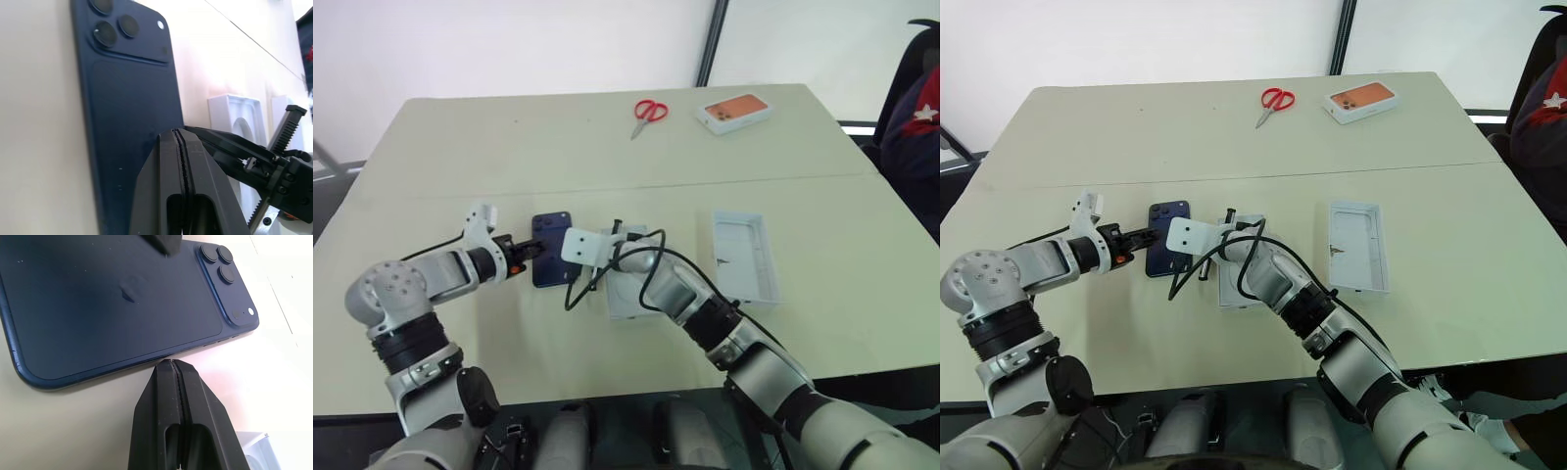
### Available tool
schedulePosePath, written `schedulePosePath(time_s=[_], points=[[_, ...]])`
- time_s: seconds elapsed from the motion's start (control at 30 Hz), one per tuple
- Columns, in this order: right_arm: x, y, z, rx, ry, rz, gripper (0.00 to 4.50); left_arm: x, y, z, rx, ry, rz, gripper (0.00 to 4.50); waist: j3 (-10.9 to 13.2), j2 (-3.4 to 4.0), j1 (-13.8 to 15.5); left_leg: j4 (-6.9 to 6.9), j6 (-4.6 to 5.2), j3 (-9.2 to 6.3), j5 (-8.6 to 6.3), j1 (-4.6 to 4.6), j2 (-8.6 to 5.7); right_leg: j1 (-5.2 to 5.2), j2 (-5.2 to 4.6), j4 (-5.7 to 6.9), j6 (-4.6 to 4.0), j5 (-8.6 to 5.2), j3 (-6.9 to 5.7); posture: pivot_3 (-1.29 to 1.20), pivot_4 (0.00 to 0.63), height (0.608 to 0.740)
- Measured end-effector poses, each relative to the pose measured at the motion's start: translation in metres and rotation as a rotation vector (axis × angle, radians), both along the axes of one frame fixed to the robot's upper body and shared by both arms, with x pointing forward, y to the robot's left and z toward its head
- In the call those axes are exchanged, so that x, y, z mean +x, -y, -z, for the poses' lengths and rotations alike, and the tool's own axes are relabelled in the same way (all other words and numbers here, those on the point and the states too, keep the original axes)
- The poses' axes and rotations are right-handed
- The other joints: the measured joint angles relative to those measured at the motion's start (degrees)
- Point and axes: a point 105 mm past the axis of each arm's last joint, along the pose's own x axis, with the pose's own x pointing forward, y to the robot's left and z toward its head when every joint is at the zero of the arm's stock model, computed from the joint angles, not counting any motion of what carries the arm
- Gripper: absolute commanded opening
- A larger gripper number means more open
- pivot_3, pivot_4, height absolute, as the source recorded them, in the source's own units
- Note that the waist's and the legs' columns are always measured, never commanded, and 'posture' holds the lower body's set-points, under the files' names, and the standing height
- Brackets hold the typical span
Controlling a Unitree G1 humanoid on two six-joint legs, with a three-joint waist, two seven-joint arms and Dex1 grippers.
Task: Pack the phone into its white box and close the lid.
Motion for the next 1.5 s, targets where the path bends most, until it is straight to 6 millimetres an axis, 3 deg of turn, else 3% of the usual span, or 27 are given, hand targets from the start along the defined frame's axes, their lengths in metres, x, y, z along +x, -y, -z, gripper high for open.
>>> schedulePosePath(time_s=[0.03,0.27,0.3,1.2,1.5], points=[[0.000,0.000,0.000,0.000,0.000,0.000,0.00,0.000,-0.002,-0.001,0.013,0.000,-0.004,0.80,0.00,0.00,0.00,0.00,0.00,0.00,0.00,0.00,0.00,0.00,0.00,0.00,0.00,0.00,0.00,0.00,0.150,0.740],[0.000,0.000,0.000,0.000,0.000,0.000,0.00,0.000,-0.008,-0.004,0.037,0.009,-0.016,4.31,0.00,0.00,0.01,0.00,0.00,0.00,0.00,0.00,0.00,0.00,0.00,0.00,0.00,0.00,0.00,0.00,0.150,0.740],[0.000,0.000,0.000,0.000,0.000,0.000,0.00,0.000,-0.008,-0.004,0.038,0.008,-0.017,4.42,0.00,0.00,0.01,0.00,0.00,0.00,0.00,0.00,0.00,0.00,0.00,0.00,0.00,0.00,0.00,0.00,0.150,0.740],[0.000,0.002,0.001,-0.013,-0.001,-0.004,0.00,-0.007,0.025,0.011,-0.050,-0.036,0.083,4.42,-0.01,0.00,0.14,0.02,0.00,-0.01,0.00,0.02,-0.02,0.05,-0.04,0.00,0.00,0.00,-0.01,0.00,0.150,0.740],[-0.001,0.001,0.001,-0.011,0.000,-0.008,0.00,-0.004,0.018,0.010,-0.079,-0.047,0.060,4.42,-0.01,0.00,0.08,0.02,0.00,-0.01,0.00,0.02,-0.02,0.05,-0.01,0.00,0.00,0.00,-0.01,0.00,0.150,0.740]])
